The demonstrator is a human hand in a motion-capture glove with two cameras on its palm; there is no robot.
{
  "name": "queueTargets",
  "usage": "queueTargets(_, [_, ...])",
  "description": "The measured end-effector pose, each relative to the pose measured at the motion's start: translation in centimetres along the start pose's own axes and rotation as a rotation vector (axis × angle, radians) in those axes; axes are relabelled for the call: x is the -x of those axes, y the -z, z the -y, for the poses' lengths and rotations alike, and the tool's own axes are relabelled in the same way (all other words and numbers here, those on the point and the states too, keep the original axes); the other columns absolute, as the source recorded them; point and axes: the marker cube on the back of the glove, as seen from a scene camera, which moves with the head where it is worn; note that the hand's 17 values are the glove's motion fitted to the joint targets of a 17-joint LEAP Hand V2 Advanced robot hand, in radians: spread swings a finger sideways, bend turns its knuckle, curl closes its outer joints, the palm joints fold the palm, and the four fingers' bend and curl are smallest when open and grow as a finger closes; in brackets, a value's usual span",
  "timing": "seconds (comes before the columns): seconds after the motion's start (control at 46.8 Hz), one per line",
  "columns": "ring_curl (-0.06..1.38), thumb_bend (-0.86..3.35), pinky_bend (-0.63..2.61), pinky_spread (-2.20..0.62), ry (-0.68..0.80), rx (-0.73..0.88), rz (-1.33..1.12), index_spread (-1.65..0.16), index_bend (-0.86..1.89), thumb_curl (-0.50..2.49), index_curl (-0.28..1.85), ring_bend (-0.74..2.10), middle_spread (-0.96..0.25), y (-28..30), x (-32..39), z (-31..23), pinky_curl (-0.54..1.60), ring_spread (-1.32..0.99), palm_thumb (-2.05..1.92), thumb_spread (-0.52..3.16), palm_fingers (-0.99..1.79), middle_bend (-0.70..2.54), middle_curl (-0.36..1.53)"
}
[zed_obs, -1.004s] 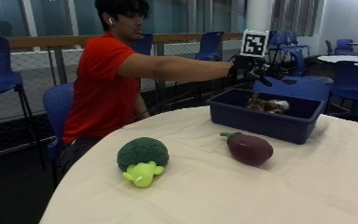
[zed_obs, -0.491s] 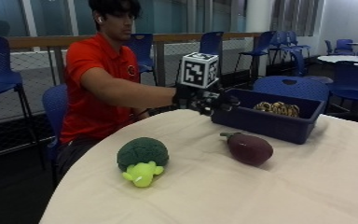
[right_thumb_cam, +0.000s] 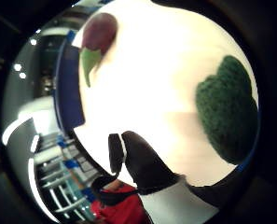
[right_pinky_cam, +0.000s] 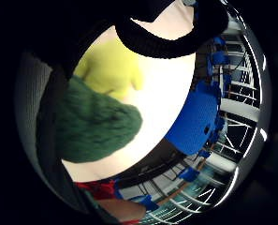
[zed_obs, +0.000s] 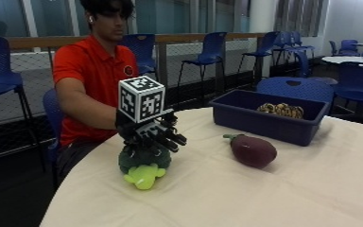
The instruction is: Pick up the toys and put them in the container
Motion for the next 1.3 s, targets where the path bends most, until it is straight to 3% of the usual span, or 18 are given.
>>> queueTargets(0.171, [0.15,-0.07,0.79,0.10,-0.048,0.046,0.011,-0.37,0.15,0.24,0.30,0.12,-0.07,-1.5,-2.6,-0.4,0.32,0.01,-0.08,1.04,-0.21,0.12,0.23])
queueTargets(0.449, [0.14,0.00,1.21,0.09,-0.106,0.083,-0.046,-0.38,0.15,0.26,0.28,0.18,-0.06,-4.3,-3.5,-0.2,0.43,0.04,0.04,1.13,-0.09,0.11,0.19])
queueTargets(0.577, [0.14,0.07,1.12,-0.02,-0.111,0.020,-0.066,-0.42,0.38,0.30,0.34,0.20,-0.10,-4.3,-3.1,-0.2,0.40,0.03,0.18,1.24,0.20,0.19,0.20])
queueTargets(0.684, [0.17,0.15,1.07,-0.16,-0.086,-0.039,-0.097,-0.41,0.34,0.35,0.35,0.37,-0.17,-3.9,-2.7,0.0,0.36,-0.04,0.32,1.31,0.51,0.26,0.23])
queueTargets(0.876, [0.28,0.24,1.05,-0.36,-0.034,-0.080,-0.036,-0.40,0.20,0.48,0.36,0.64,-0.31,0.8,-0.5,-0.6,0.35,-0.29,0.57,1.22,0.86,0.36,0.30])
queueTargets(1.047, [0.33,0.23,0.99,-0.42,0.048,-0.122,0.008,-0.42,0.20,0.57,0.41,0.68,-0.39,7.3,5.0,-0.7,0.36,-0.41,0.65,1.05,0.93,0.39,0.34])
queueTargets(1.303, [0.36,0.19,0.96,-0.45,0.233,-0.194,-0.026,-0.45,0.19,0.68,0.50,0.67,-0.47,14.8,19.4,1.5,0.37,-0.48,0.67,0.88,0.93,0.39,0.39])
